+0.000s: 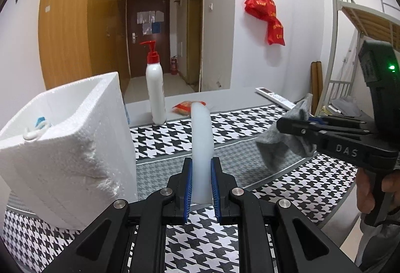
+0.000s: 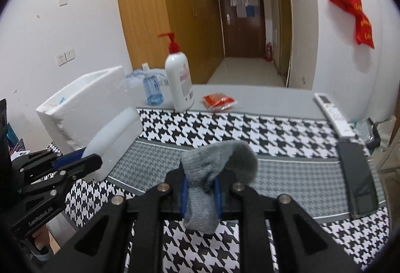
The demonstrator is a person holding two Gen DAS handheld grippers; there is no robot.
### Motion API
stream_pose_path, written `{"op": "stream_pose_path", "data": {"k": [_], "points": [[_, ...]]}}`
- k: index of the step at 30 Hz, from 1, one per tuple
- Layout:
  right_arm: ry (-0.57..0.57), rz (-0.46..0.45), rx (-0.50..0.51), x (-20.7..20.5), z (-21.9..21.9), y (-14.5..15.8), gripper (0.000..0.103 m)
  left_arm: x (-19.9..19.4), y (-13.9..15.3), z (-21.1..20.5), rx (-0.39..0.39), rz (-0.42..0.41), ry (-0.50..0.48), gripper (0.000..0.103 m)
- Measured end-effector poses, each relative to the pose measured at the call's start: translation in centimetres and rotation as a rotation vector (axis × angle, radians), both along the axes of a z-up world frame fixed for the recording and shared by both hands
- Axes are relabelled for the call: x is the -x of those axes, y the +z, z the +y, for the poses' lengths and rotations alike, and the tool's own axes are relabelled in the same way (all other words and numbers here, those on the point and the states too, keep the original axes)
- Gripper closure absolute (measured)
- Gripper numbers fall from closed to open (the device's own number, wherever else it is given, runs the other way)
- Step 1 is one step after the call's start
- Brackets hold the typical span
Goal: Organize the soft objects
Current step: 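Lift the grey sock off the table with the right gripper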
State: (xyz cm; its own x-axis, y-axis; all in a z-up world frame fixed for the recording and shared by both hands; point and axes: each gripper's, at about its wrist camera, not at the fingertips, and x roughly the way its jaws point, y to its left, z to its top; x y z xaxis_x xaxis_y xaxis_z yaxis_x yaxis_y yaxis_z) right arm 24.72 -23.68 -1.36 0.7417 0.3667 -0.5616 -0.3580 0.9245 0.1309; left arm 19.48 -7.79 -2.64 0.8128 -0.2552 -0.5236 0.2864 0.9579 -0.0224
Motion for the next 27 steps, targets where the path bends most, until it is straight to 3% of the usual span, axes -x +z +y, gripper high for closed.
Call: {"op": "stream_pose_path", "data": {"k": [9,16,19,21,24,27], "points": [[0.017,-0.050,-0.024,2.6,-0.1,1.6,0.085,1.5,0.7,0.6,-0.001,-0.033,-0.005,0.088],[0.019,0.069,0.022,2.6,0.6,-2.9,0.085,1.6,0.4,0.9,0.003,-0.026,-0.010,0.088],[-0.013,0.132,0.056,2.1,0.2,-5.0,0.071,1.6,0.3,0.9,0.006,-0.025,-0.023,0.088],[-0.045,0.140,0.083,2.1,-0.1,-5.7,0.052,1.5,0.2,0.9,0.005,-0.023,-0.032,0.088],[-0.068,0.132,0.089,2.0,-0.7,-5.7,0.042,1.2,0.2,0.9,0.006,-0.019,-0.049,0.088],[-0.055,0.123,0.101,1.3,-0.4,-5.6,0.041,1.2,0.2,0.9,0.010,-0.023,-0.059,0.088]]}}
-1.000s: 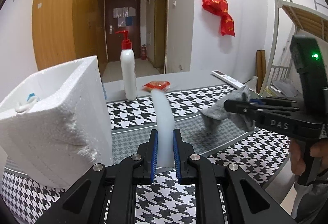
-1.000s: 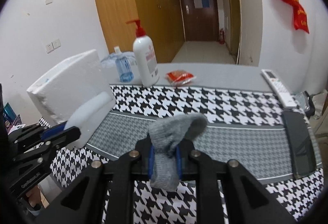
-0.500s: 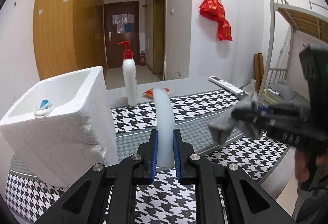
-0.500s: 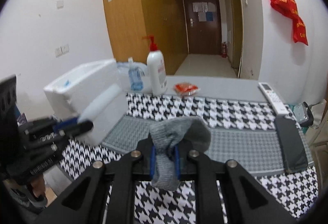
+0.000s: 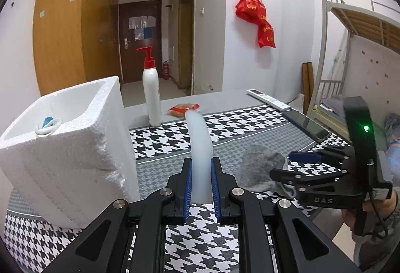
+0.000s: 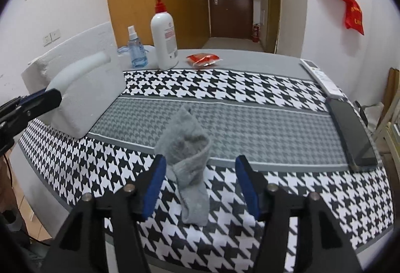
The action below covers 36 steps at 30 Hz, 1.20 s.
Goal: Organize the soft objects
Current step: 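Lift the grey sock off the table with the right gripper, then carry the white tube and grey sock over the white foam box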
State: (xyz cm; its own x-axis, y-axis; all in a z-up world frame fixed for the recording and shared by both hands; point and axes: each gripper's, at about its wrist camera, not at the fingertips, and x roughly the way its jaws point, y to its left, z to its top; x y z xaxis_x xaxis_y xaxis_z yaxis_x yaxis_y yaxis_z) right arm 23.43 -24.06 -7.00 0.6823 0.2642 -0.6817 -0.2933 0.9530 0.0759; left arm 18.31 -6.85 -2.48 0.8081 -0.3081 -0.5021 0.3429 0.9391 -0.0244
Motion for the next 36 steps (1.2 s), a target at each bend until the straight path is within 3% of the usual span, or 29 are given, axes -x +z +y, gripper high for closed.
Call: {"op": "stream_pose_path", "data": {"k": [5,17,19,20,23,28,36], "points": [[0.050,0.025,-0.030,-1.6,1.0,-0.5,0.039,-0.3,-0.1,0.6,0.005,-0.002,0.010,0.088],[0.063,0.080,0.016,-3.8,2.9,-2.2,0.039,-1.1,-0.8,1.4,0.024,0.022,0.020,0.088],[0.068,0.084,0.016,-3.9,2.9,-2.2,0.054,-1.1,-0.8,1.6,0.027,0.024,0.021,0.088],[0.068,0.086,0.015,-3.9,2.9,-2.2,0.069,-1.1,-0.8,1.7,0.028,0.023,0.021,0.088],[0.078,0.083,0.023,-3.7,3.2,-2.3,0.086,-0.9,-0.7,1.9,0.030,0.020,0.021,0.088],[0.068,0.054,0.016,-3.0,3.8,-1.7,0.090,-0.2,-0.2,2.4,0.027,0.003,0.027,0.088],[0.077,-0.055,-0.031,-0.6,4.6,2.3,0.090,1.0,1.1,3.4,0.031,-0.047,0.047,0.088]]}}
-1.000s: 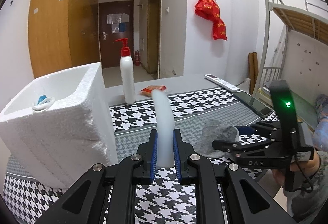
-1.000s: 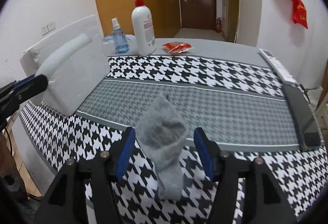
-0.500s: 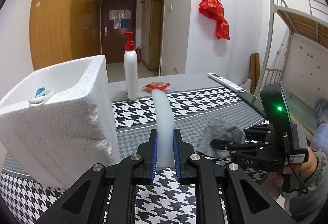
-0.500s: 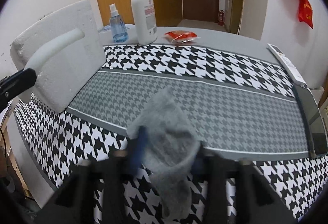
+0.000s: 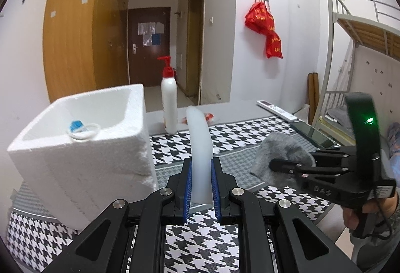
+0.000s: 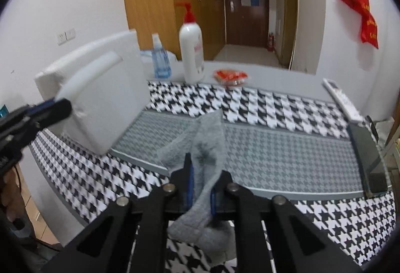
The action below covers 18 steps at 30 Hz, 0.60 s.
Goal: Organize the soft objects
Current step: 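Carry the white tube and grey sock over the white foam box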
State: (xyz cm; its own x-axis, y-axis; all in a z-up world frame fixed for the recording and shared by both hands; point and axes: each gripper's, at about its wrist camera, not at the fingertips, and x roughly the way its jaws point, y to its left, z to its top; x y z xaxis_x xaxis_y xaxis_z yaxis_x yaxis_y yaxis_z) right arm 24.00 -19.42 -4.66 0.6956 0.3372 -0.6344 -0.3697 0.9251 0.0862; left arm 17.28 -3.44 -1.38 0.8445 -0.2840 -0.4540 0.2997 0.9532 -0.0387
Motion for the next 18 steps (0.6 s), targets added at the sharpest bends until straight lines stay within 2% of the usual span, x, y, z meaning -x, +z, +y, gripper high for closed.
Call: {"op": "stream_pose_path", "data": {"k": [9,18], "points": [[-0.012,-0.103,-0.043,2.5,0.4,4.0,0.090,1.3,1.3,0.6,0.007,-0.047,-0.002,0.087],[-0.015,-0.167,-0.086,3.5,0.9,6.3,0.090,1.8,2.8,1.4,-0.002,-0.091,0.010,0.088]]}}
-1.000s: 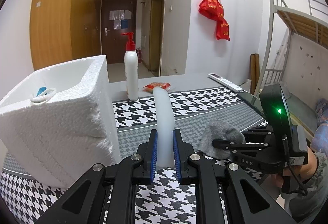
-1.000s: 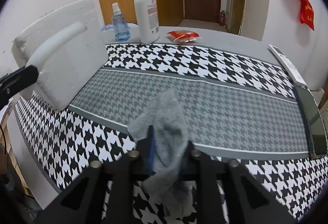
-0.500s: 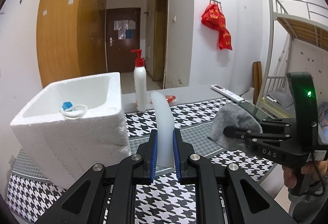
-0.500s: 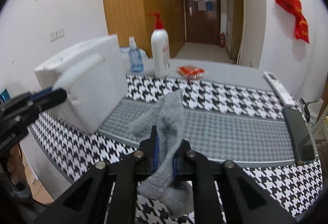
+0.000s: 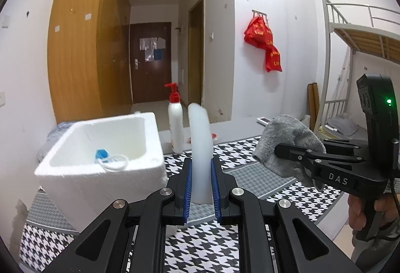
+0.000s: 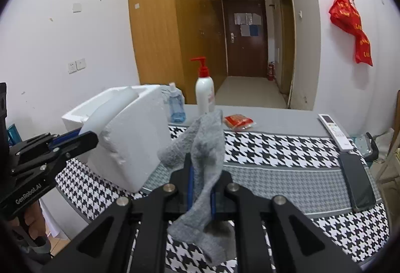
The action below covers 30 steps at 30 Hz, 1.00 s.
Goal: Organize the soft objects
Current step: 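Carry the white tube and grey sock over the white foam box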
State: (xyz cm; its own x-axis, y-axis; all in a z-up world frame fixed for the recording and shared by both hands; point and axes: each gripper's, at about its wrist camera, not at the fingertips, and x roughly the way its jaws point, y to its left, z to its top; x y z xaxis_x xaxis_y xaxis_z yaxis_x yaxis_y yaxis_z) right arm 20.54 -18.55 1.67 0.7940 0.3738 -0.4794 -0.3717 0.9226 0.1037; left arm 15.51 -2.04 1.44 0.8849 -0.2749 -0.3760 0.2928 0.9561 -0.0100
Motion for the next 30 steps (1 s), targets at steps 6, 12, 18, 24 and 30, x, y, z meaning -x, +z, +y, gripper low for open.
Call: {"op": "stream_pose_path", "data": {"k": [6,12,18,24,30], "points": [[0.029,-0.031,-0.003,0.1,1.2,1.0,0.090,-0.4,0.5,1.0,-0.002,-0.019,0.028,0.087],[0.051,-0.049,0.000,-0.3,2.3,1.7,0.090,-0.3,1.4,2.3,0.012,-0.041,0.050,0.088],[0.083,-0.058,-0.008,-1.0,3.8,2.1,0.090,-0.4,1.9,3.3,0.029,-0.045,0.073,0.088],[0.118,-0.071,-0.017,-1.3,5.0,2.7,0.090,-0.5,2.6,4.2,0.025,-0.064,0.117,0.088],[0.148,-0.088,-0.018,-1.6,6.4,3.5,0.090,-0.9,2.9,4.9,0.013,-0.073,0.146,0.087]]}}
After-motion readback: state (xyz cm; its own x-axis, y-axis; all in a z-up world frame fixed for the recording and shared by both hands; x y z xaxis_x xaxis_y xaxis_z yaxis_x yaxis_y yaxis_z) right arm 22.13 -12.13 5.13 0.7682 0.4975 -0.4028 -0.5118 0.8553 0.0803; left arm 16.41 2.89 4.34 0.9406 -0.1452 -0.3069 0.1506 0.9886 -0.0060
